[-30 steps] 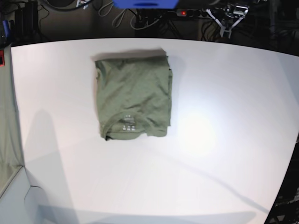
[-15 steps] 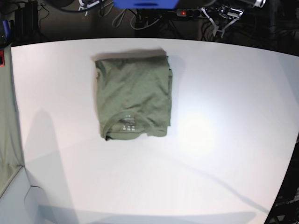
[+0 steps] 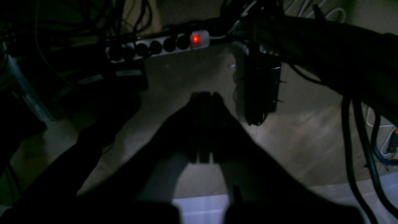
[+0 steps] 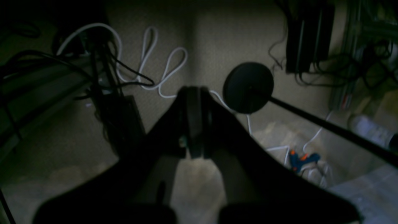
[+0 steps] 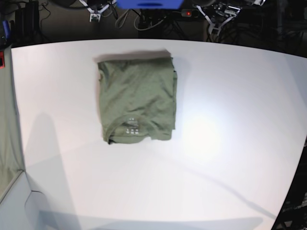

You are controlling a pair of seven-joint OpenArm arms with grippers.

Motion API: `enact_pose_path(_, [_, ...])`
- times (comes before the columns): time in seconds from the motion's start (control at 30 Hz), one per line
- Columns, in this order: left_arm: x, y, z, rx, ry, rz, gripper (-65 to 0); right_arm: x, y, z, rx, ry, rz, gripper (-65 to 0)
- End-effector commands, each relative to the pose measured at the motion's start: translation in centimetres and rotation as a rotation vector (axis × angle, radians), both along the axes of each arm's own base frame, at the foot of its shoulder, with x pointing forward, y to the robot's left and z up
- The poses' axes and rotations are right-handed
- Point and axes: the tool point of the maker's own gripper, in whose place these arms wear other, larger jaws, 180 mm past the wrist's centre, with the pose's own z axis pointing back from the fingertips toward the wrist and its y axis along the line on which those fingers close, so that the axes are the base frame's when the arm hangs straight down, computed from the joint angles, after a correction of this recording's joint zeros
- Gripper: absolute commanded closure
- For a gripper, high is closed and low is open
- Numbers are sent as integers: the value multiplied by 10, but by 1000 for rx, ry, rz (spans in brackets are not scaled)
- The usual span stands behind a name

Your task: Layout the t-shirt on the table in an organized manner, then fold the t-shirt properly

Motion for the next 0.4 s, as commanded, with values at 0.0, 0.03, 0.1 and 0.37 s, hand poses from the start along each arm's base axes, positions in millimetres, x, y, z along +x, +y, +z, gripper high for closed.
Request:
enact_pose_path(0.0, [1, 9, 1, 13, -4, 3, -1, -3, -1, 1, -12, -2, 3, 0])
enact_pose_path(0.03, [1, 10, 1, 14, -4, 3, -1, -3, -1, 1, -11, -2, 4, 0])
enact_pose_path(0.1, [0, 11, 1, 16, -3, 6, -1, -3, -1, 1, -11, -2, 7, 0])
enact_pose_path(0.37, [-8, 7, 0, 7, 5, 39, -1, -4, -5, 1, -17, 0, 7, 0])
